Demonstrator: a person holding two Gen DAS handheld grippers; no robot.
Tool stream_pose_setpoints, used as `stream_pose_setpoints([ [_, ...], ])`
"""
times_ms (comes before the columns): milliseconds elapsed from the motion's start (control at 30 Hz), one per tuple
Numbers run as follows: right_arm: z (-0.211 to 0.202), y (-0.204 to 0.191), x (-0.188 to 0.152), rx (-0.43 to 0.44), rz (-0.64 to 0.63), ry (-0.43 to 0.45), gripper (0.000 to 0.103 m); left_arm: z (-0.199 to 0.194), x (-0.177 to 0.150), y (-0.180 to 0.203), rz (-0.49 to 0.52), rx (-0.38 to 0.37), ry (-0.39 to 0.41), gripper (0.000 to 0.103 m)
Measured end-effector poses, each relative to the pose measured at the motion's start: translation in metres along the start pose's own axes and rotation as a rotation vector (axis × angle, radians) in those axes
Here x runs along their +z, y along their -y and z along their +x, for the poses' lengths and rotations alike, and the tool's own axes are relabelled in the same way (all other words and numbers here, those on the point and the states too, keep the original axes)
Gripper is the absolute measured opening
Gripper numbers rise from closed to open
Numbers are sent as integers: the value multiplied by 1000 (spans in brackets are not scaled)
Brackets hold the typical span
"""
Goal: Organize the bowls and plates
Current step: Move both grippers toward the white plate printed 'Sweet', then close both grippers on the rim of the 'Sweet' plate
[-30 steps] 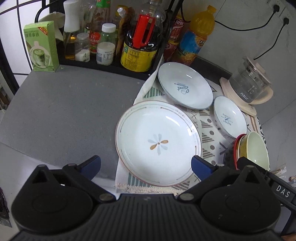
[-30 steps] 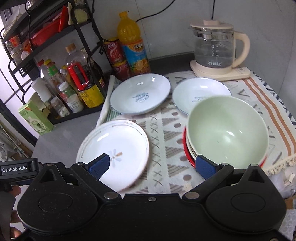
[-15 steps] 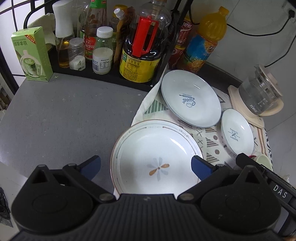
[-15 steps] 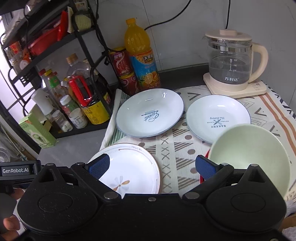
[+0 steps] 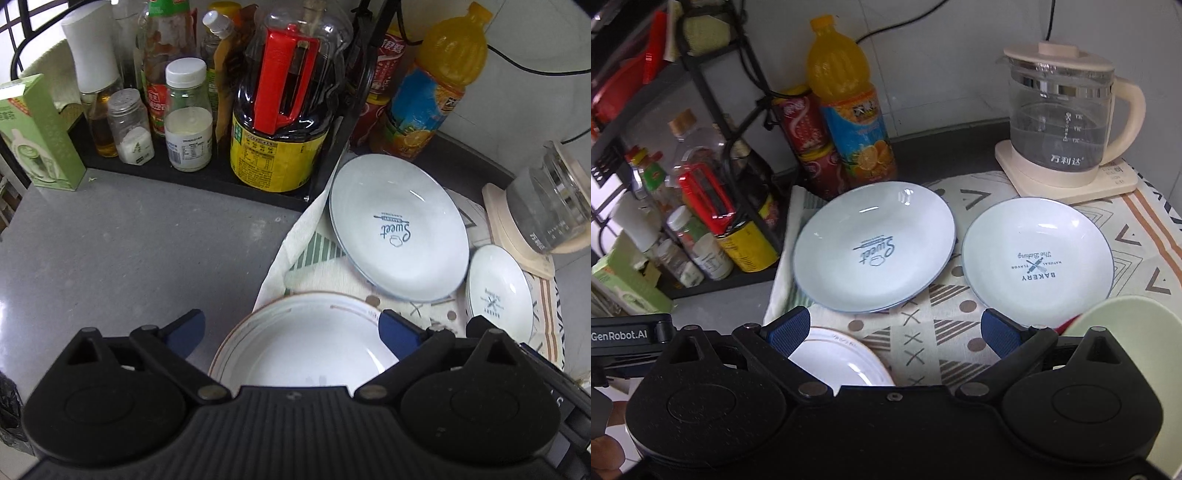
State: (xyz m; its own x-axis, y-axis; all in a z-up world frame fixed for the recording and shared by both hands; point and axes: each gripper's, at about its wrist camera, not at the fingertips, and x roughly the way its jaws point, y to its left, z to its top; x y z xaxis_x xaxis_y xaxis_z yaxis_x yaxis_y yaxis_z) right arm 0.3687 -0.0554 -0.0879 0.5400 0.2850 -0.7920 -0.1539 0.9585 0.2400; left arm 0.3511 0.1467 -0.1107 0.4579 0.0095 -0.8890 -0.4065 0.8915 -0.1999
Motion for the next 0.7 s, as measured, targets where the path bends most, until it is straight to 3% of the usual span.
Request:
stream_pose_setpoints([
  [200, 22, 2, 8, -19, 36, -30, 99, 22, 11, 7, -19, -27, -6, 94],
  [333, 37, 6, 13, -15, 76, -54, 96, 38, 18, 11, -46, -46, -14, 81],
  [467, 53, 12, 17, -19, 118, -78, 83, 56, 25, 15, -81, -76, -30, 58],
  [700, 83, 18, 18, -34, 172, -149, 56, 90, 37, 23, -106, -93, -61, 35],
])
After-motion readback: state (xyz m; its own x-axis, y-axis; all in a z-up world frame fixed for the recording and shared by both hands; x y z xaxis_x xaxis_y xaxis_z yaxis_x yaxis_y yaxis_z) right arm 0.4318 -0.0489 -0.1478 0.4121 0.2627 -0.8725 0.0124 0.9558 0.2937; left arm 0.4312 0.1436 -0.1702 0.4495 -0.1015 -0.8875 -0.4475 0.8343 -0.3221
